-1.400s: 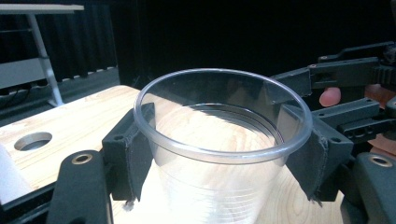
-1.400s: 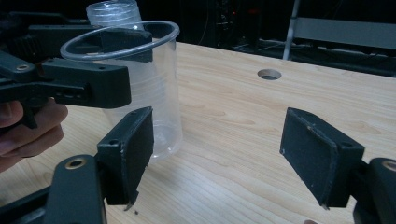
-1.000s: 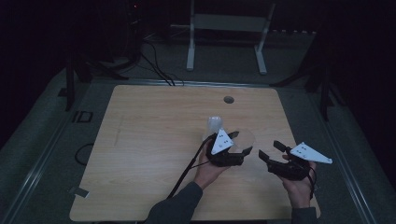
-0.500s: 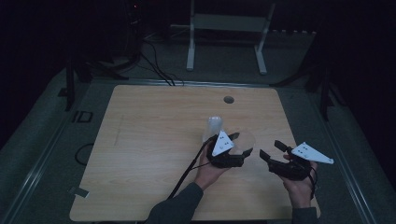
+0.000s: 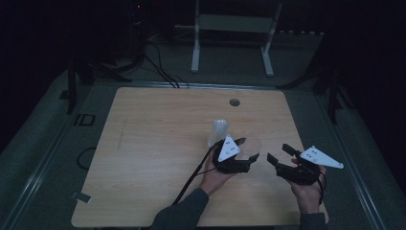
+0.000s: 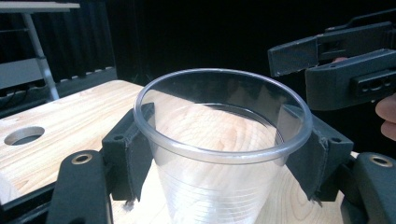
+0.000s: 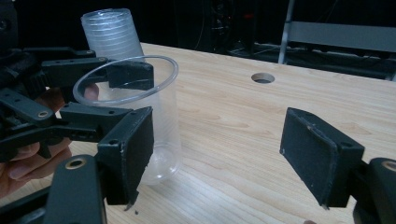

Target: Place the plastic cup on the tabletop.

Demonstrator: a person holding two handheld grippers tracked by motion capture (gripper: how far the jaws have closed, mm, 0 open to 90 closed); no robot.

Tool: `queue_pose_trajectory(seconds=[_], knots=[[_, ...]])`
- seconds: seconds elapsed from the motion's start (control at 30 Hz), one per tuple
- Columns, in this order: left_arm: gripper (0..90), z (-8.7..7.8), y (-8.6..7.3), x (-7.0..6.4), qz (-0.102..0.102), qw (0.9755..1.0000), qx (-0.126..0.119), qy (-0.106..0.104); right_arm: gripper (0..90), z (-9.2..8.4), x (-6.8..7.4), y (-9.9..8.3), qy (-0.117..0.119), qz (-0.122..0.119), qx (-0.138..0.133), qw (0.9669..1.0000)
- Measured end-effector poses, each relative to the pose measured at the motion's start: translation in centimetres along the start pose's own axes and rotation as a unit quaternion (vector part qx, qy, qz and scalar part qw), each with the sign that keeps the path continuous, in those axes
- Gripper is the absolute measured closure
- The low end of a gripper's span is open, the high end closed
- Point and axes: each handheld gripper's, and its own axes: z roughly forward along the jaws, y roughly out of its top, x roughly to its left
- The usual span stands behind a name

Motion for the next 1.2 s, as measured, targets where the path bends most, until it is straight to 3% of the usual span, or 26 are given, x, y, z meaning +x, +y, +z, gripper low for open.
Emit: queue_pose_trajectory(seconds=[1.2], knots=[[29.6, 1.0, -2.8, 0.3, -0.008, 0.9998, 0.017, 0.005, 25.7, -0.1, -0.1, 0.0, -0.003, 0.000, -0.002, 1.0000]])
